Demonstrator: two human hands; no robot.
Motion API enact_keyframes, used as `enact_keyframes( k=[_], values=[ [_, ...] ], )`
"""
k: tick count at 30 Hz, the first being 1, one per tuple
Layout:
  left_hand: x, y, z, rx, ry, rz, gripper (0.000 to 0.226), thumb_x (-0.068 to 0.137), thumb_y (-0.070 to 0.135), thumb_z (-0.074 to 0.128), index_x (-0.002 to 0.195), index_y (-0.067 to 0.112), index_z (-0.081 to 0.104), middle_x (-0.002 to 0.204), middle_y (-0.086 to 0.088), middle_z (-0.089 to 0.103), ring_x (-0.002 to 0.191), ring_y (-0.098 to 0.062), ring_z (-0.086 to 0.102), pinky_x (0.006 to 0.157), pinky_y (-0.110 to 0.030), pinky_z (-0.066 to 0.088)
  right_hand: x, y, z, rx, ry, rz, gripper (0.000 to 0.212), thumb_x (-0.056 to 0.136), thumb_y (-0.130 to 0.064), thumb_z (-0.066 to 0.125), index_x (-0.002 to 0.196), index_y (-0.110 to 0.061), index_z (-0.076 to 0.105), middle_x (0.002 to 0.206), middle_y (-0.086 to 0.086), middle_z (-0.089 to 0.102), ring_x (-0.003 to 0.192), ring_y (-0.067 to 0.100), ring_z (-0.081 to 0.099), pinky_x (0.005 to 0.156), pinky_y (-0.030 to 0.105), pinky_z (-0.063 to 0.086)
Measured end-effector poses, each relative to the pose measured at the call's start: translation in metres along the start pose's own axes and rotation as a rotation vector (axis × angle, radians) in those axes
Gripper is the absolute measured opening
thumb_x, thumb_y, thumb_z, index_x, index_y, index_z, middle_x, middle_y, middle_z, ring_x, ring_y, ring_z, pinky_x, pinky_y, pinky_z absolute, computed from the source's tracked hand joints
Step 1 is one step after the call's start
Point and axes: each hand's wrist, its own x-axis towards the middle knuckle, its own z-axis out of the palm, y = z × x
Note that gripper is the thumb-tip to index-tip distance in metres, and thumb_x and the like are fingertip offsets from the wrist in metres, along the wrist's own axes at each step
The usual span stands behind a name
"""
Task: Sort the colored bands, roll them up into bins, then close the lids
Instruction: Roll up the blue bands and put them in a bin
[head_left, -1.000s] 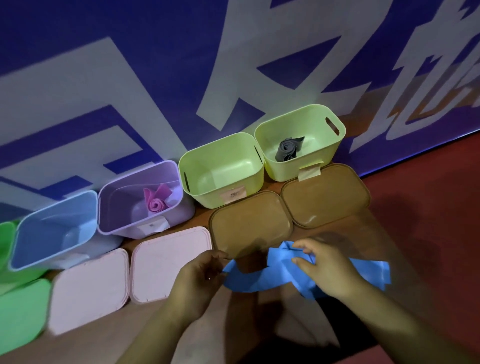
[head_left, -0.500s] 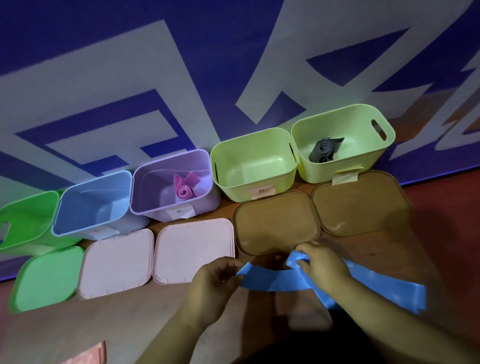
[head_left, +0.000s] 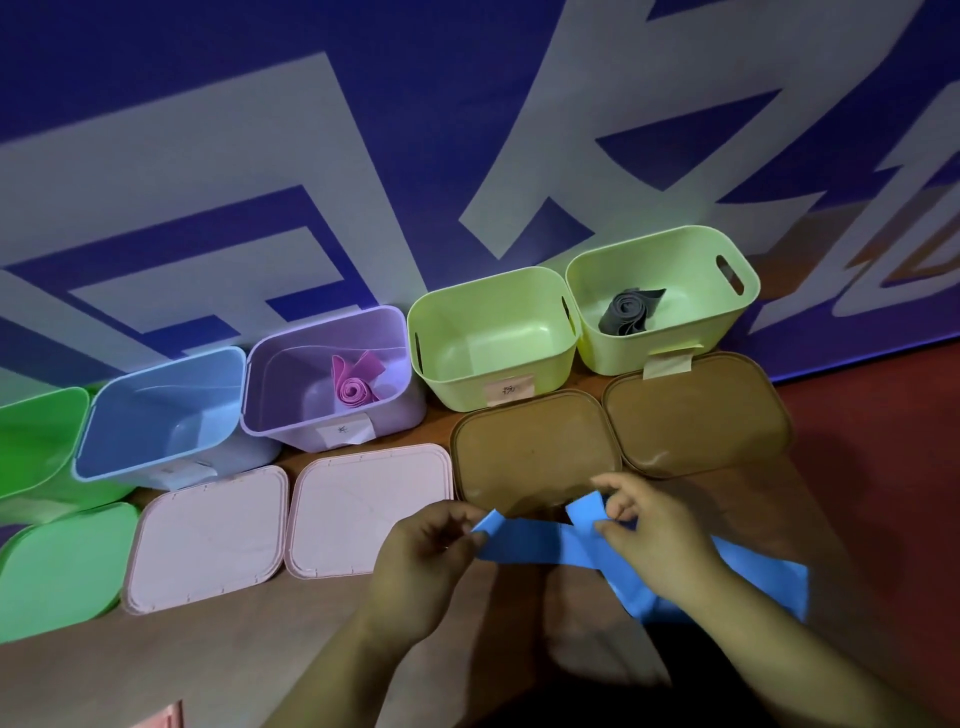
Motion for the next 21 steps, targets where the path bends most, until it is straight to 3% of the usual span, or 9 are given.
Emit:
enact_keyframes(
  k=[2,6,12,16,18,21],
  values=[
    [-0.003,0.001,-0.001,-0.001,-0.003,0.004,0.013,0.088,0.006,0.07,0.088,0.019,0.074,0.082,0.003,0.07,0.073,-0.008,0.063,0.069,-0.017,0.051,-0.006,-0.009,-0.003,0.051,0.029,-0.003,0.043,0.082,-0.011,0.074,0.111,-0.039,0.061,0.08,-0.013,0.063,0.083,0.0,0.058,0.075,0.013,0.045],
    [-0.012,0.002,-0.006,-0.051,-0.03,0.024,0.018,0.09,0.003,0.068,0.091,0.019,0.076,0.082,0.0,0.071,0.077,-0.012,0.065,0.073,-0.021,0.052,-0.021,-0.029,-0.006,0.146,0.067,-0.002,0.037,0.083,-0.013,0.074,0.097,-0.046,0.063,0.085,-0.017,0.063,0.083,0.002,0.06,0.074,0.021,0.049],
    [-0.021,0.012,-0.02,-0.083,-0.039,0.064,0.024,0.091,0.002,0.065,0.09,0.022,0.077,0.082,0.003,0.073,0.078,-0.008,0.067,0.074,-0.021,0.055,-0.044,-0.069,-0.009,0.241,0.103,-0.044,0.031,0.081,-0.01,0.075,0.089,-0.039,0.07,0.079,-0.012,0.064,0.08,0.006,0.062,0.075,0.014,0.047],
    [-0.026,0.028,-0.034,-0.193,-0.012,0.09,0.024,0.092,0.002,0.064,0.091,0.021,0.079,0.087,-0.001,0.076,0.08,-0.007,0.068,0.073,-0.017,0.053,-0.061,-0.106,-0.01,0.326,0.025,-0.132,0.039,0.08,-0.002,0.075,0.091,-0.04,0.07,0.083,-0.005,0.064,0.075,0.01,0.061,0.073,0.013,0.048],
    [-0.027,0.032,-0.042,-0.272,0.036,0.066,0.026,0.091,0.002,0.065,0.088,0.023,0.08,0.086,-0.006,0.075,0.076,-0.008,0.066,0.072,-0.021,0.053,-0.066,-0.124,-0.01,0.352,-0.035,-0.175,0.039,0.08,0.0,0.075,0.093,-0.037,0.072,0.081,-0.004,0.064,0.078,0.008,0.063,0.074,0.01,0.047],
    [-0.026,0.034,-0.055,-0.397,0.06,0.012,0.026,0.092,0.002,0.062,0.088,0.021,0.08,0.09,-0.004,0.077,0.087,-0.017,0.07,0.081,-0.03,0.057,-0.068,-0.145,-0.004,0.396,-0.072,-0.202,0.038,0.08,0.003,0.075,0.095,-0.032,0.074,0.077,-0.007,0.065,0.082,0.0,0.065,0.076,0.009,0.047]
  ],
)
